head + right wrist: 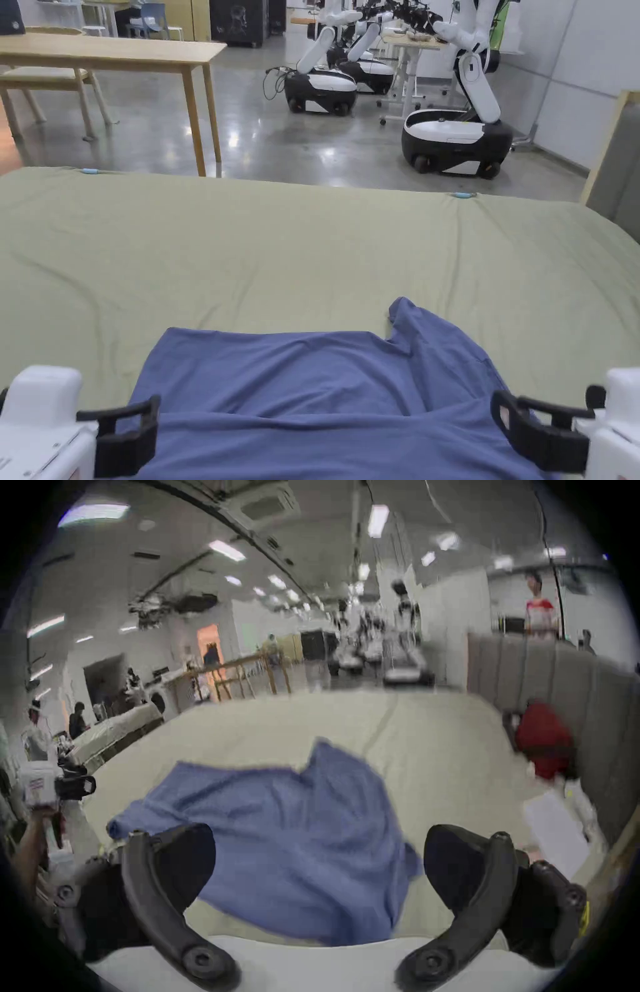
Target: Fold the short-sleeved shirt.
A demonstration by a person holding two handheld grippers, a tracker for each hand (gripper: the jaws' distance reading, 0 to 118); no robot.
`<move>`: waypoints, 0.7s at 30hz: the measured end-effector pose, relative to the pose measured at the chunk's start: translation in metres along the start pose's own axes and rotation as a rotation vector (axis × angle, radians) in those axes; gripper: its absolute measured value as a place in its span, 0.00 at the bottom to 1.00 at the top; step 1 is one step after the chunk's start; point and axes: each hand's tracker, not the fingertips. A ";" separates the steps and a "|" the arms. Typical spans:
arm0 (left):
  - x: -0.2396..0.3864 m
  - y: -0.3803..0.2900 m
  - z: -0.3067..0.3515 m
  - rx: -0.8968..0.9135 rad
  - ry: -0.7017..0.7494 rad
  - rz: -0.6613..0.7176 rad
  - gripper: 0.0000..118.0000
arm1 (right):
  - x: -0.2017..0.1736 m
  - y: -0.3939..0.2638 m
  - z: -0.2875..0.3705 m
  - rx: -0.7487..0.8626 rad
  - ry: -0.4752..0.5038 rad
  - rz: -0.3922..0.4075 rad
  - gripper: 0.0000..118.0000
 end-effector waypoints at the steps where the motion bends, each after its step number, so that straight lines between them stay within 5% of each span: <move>1: 0.004 0.006 -0.007 0.008 0.006 0.018 1.00 | -0.010 0.009 -0.008 0.019 -0.008 0.019 1.00; 2: 0.005 0.009 -0.013 0.015 0.006 0.024 0.97 | -0.016 0.013 -0.012 0.025 -0.021 0.031 0.98; 3: 0.008 0.012 -0.017 0.018 -0.012 0.031 0.81 | -0.021 0.016 -0.016 0.026 -0.018 0.025 0.82; 5: 0.014 0.019 -0.025 -0.005 -0.028 0.021 0.09 | -0.027 0.020 -0.025 0.021 -0.012 0.002 0.17; 6: 0.016 0.015 -0.030 -0.020 -0.009 -0.005 0.00 | -0.030 0.021 -0.029 0.014 -0.031 -0.004 0.03; 18: -0.012 -0.002 -0.119 -0.164 -0.024 0.009 0.00 | -0.016 0.020 -0.063 -0.055 -0.014 0.018 0.03; 20: -0.017 0.001 -0.149 -0.167 -0.015 -0.013 0.17 | -0.011 0.019 -0.074 -0.079 -0.021 0.026 0.03; 21: -0.019 0.003 -0.167 -0.198 -0.009 -0.032 0.58 | -0.006 0.017 -0.082 -0.091 -0.029 0.028 0.03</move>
